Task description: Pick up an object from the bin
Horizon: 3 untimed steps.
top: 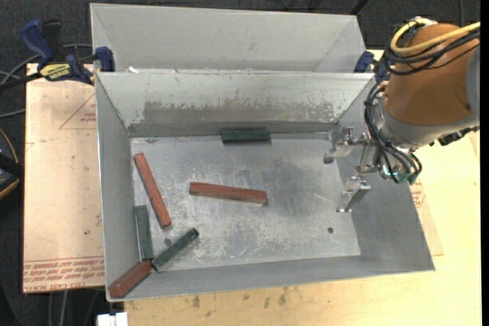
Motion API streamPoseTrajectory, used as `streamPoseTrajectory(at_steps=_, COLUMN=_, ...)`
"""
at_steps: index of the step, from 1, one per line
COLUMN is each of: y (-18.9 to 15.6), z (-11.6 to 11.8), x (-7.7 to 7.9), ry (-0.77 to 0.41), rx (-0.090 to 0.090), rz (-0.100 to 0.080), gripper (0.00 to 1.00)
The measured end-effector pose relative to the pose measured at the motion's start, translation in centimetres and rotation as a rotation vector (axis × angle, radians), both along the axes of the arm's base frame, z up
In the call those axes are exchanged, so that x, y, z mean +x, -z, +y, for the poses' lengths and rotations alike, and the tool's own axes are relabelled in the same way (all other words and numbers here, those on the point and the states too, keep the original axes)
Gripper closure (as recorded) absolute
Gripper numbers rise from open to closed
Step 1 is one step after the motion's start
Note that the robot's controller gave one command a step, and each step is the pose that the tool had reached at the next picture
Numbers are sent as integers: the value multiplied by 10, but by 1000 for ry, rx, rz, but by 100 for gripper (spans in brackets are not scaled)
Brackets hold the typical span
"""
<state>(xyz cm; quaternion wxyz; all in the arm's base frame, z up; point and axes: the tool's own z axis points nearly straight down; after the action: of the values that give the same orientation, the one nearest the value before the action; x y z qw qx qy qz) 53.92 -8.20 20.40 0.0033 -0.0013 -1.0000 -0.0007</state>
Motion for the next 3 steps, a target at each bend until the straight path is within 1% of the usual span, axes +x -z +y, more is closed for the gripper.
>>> streamPoseTrajectory(at_steps=1, y=-4, z=0, x=2, ry=-3, rx=-1, rz=-8, gripper=0)
streamPoseTrajectory(at_steps=2, y=69, z=44, x=5, ry=-7, rx=-1, rz=-12, gripper=0)
streamPoseTrajectory(at_steps=3, y=71, z=67, x=2, ry=-60, rx=0, rz=-5, gripper=0)
